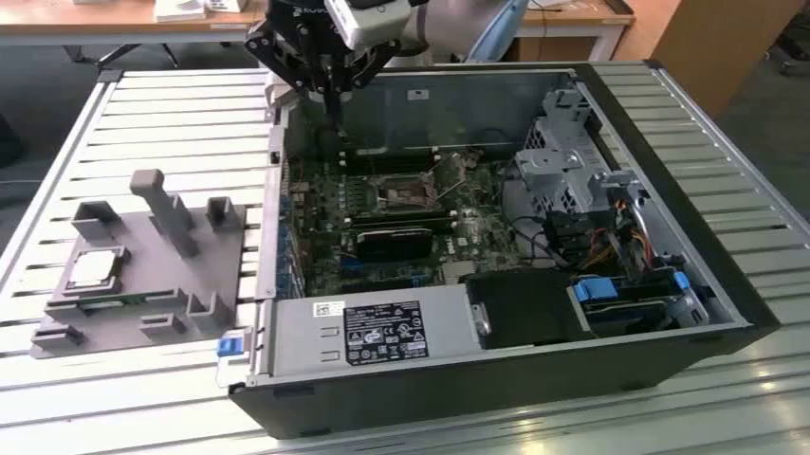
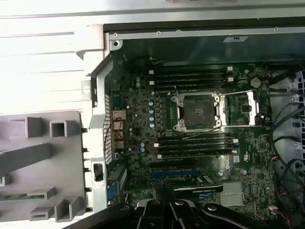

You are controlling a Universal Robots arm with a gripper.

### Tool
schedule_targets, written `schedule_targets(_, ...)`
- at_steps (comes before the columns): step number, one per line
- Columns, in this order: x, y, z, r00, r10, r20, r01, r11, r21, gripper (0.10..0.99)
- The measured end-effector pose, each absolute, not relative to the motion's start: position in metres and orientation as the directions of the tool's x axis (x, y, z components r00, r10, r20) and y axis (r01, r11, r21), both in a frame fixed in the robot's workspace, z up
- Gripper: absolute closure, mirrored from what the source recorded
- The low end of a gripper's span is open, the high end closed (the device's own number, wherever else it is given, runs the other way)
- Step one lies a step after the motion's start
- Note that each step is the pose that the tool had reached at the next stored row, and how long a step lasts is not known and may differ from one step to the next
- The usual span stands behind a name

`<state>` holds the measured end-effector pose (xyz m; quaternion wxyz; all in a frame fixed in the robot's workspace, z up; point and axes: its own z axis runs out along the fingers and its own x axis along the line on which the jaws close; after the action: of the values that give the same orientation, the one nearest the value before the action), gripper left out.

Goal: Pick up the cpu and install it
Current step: 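Reach for the cpu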

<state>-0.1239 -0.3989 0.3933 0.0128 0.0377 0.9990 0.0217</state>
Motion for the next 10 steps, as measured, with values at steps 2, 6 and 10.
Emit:
schedule_targets(2, -0.124, -0.399, 0.393, -0.997, 0.076, -0.024, 0.075, 0.996, 0.044, 0.98)
schedule_targets(6, -0.126, -0.399, 0.393, -0.997, 0.076, -0.024, 0.075, 0.996, 0.044, 0.98)
schedule_targets(10, -0.135, -0.399, 0.393, -0.997, 0.076, -0.024, 0.075, 0.996, 0.044, 0.98)
